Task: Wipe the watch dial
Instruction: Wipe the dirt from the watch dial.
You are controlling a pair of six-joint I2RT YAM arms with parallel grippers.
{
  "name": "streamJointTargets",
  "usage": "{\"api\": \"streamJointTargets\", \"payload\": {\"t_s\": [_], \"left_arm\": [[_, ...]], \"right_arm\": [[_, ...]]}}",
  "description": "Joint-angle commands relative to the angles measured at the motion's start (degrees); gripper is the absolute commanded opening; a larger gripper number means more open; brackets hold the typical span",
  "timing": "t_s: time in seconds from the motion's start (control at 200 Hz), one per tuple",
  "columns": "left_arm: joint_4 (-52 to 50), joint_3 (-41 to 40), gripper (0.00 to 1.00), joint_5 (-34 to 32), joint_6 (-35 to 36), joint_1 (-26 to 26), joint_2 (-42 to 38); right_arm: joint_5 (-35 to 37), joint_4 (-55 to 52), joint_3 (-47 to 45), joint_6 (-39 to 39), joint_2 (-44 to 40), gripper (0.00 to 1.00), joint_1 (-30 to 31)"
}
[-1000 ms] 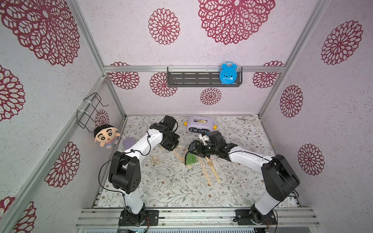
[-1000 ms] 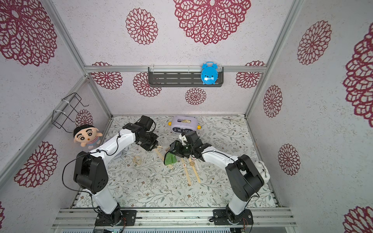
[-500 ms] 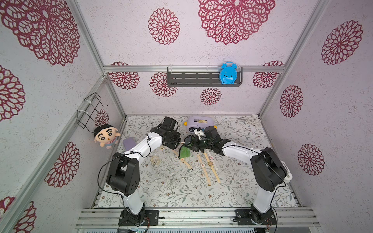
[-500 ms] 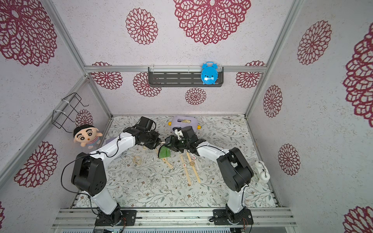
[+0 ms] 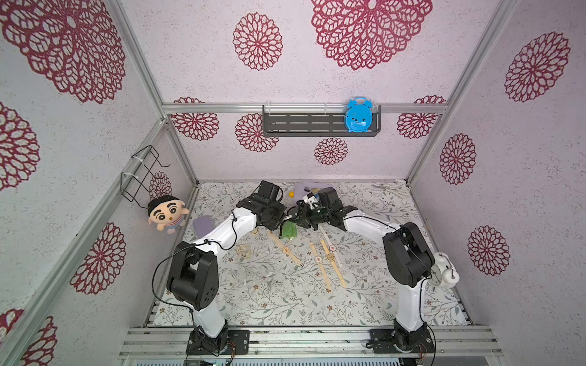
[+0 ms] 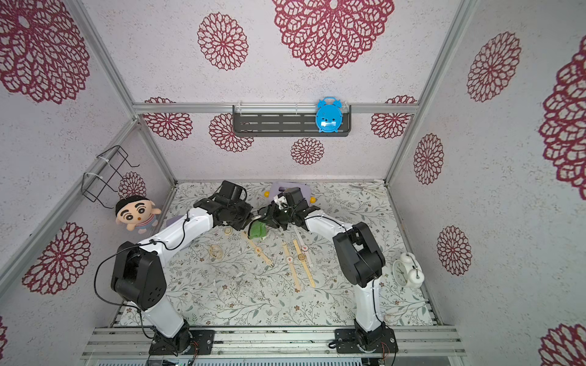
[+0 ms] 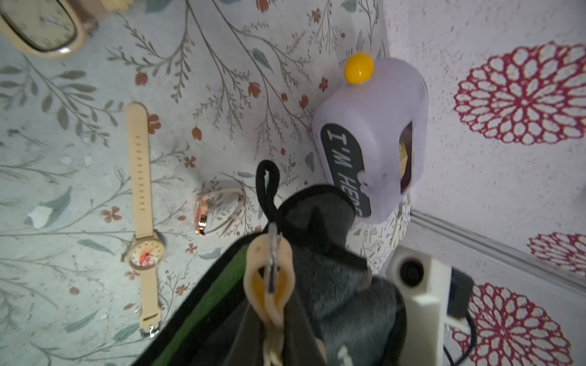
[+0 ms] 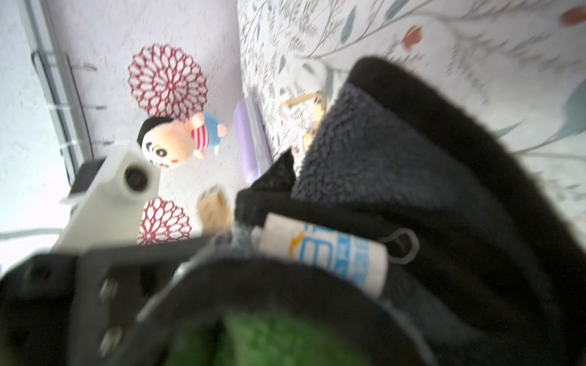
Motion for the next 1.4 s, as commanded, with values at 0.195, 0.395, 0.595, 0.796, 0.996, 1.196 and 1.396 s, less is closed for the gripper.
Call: {"api": "streamJointTargets", "payload": {"t_s": [0.195,0.395,0.595,0.796,0.996,1.196,1.396], "left_arm": [[-4.02,-2.81,0.00,10.42,2.82,-6.19,0.40],[-5.84,-3.53,0.00,9.46,2.97,-6.02,-0.66],[-3.05,-7.03,0.00,10.54,-1.84,-4.66,-3.18],[5.41,-13.24,0.00,12.70,-10.23,-1.47,-7.11],[17.88,-19.49,0.00,13.71,-19.84,1.24,-9.21],[23.39,-18.87,0.00,13.28,-22.73,2.31,-7.65],[27.20,-17.53,0.00,14.06,-24.24,1.85,-5.63]], "right_arm": [[0.75,17.42,7.02,8.96,1.73,0.00,-3.04],[0.29,19.52,6.95,11.61,-0.74,0.00,-5.17],[0.36,14.64,1.07,5.99,-7.05,0.00,-8.14],[1.43,9.91,-8.82,0.54,-14.42,0.00,-7.93],[4.73,5.38,-18.51,-4.24,-22.19,0.00,-5.49],[7.98,3.59,-24.13,-5.47,-26.24,0.00,-1.07],[8.54,10.73,-27.85,-0.71,-25.22,0.00,0.73]]}}
